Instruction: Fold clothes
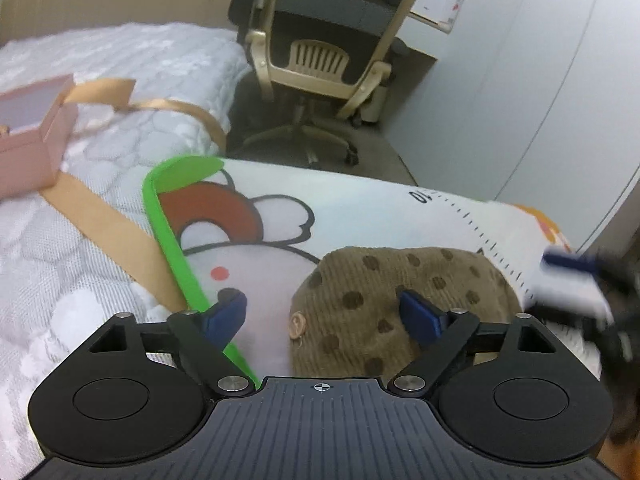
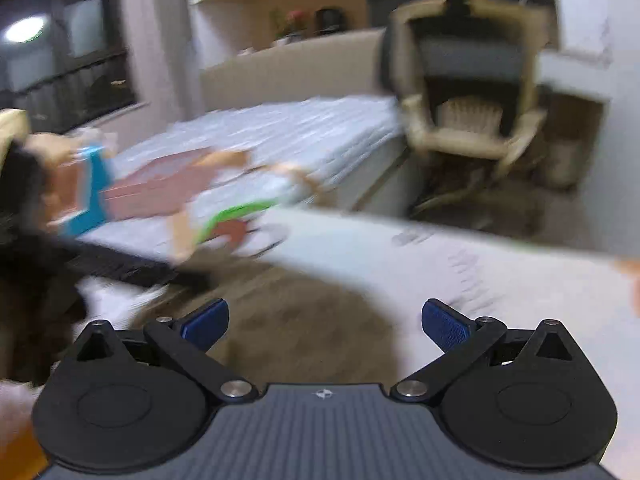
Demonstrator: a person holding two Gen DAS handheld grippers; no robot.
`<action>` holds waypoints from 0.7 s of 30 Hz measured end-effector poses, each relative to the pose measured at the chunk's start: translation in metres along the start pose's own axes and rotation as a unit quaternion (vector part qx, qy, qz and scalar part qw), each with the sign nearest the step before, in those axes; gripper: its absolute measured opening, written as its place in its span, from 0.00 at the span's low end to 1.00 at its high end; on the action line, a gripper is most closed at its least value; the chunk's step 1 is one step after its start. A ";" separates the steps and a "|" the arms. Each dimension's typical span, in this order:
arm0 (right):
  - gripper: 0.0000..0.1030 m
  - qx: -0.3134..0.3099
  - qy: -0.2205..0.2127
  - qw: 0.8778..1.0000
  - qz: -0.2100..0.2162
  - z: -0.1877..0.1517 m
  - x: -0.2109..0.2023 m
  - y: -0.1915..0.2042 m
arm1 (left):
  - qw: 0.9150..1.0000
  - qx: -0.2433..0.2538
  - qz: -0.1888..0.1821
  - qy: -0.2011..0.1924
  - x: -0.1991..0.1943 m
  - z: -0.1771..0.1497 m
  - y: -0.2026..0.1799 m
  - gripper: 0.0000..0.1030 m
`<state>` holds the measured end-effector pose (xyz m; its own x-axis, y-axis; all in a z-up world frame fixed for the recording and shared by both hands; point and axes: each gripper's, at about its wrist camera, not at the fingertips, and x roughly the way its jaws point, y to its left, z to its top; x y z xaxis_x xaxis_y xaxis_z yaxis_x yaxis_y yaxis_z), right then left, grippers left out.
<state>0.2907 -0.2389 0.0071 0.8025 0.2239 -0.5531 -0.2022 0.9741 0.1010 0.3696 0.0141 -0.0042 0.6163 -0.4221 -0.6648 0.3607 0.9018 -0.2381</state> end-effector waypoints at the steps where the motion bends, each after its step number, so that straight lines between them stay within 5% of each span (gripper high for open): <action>1: 1.00 -0.002 0.006 1.000 -0.023 0.002 0.009 -0.005 | 1.000 0.006 0.004 -0.002 0.000 -0.001 -0.002 0.90; 5: 1.00 -0.015 0.053 0.996 -0.071 -0.012 0.047 -0.016 | 1.000 0.004 0.007 -0.004 0.000 -0.002 -0.001 0.90; 10: 1.00 -0.012 0.047 0.995 -0.087 -0.014 0.038 -0.016 | 1.000 0.008 0.012 -0.005 0.002 -0.002 -0.003 0.91; 12: 1.00 -0.011 0.034 0.997 -0.068 -0.012 0.022 -0.013 | 1.000 0.007 0.012 -0.005 0.001 -0.002 -0.002 0.92; 16: 1.00 0.011 0.037 0.998 0.040 -0.018 -0.005 -0.003 | 1.000 0.001 0.008 -0.007 -0.001 -0.002 0.000 0.92; 18: 1.00 -0.016 0.058 0.997 0.039 -0.031 -0.005 0.007 | 1.000 -0.008 -0.003 -0.010 -0.004 -0.001 0.002 0.91; 21: 1.00 -0.058 0.050 0.997 0.010 -0.046 -0.008 0.011 | 0.996 -0.047 -0.069 -0.017 -0.015 -0.005 0.014 0.91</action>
<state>0.2561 -0.2312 -0.0252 0.7386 0.2331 -0.6326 -0.2851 0.9583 0.0203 0.3623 0.0339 -0.0009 0.5891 -0.5446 -0.5970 0.3780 0.8387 -0.3921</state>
